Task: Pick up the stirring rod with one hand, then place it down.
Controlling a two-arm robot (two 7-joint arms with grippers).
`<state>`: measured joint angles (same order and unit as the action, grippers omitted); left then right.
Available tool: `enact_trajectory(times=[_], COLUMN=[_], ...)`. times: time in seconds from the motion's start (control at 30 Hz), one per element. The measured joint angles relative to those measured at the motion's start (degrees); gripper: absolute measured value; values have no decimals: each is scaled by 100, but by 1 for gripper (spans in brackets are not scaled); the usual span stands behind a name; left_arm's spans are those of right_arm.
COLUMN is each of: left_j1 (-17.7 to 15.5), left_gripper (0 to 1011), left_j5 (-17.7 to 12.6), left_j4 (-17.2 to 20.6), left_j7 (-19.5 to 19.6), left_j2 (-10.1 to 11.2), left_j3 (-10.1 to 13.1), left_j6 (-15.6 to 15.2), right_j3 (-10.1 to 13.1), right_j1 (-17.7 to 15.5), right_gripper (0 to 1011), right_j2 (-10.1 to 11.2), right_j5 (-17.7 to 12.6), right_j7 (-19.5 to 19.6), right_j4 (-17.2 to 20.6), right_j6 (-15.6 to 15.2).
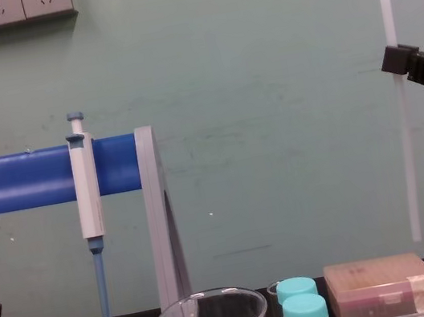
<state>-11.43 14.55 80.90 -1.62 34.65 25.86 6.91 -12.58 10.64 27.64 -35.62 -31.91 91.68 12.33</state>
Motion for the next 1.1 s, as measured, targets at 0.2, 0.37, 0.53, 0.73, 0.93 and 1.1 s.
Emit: enact_trajectory(times=[0.2,0.37,0.53,0.73,0.93,1.1], left_j1=[0,0,0,0,0,0], left_gripper=[1000,1000,1000,1000,1000,1000], left_j5=[0,0,0,0,0,0], left_j4=[0,0,0,0,0,0], left_j7=[0,0,0,0,0,0], left_j2=[0,0,0,0,0,0], left_j3=[0,0,0,0,0,0], left_j6=[0,0,0,0,-1,0], right_j3=[0,0,-5,-17,-26,-39], right_j1=[-1,8,22,38,51,71], right_gripper=[62,62,62,62,62,62], right_j2=[5,2,-3,-16,-22,-18], right_j5=[0,1,2,6,6,8], right_j7=[-4,-12,-21,-21,-23,-41], right_j4=[-5,-24,-45,-61,-81,-106], right_j6=[0,2,6,9,8,4])
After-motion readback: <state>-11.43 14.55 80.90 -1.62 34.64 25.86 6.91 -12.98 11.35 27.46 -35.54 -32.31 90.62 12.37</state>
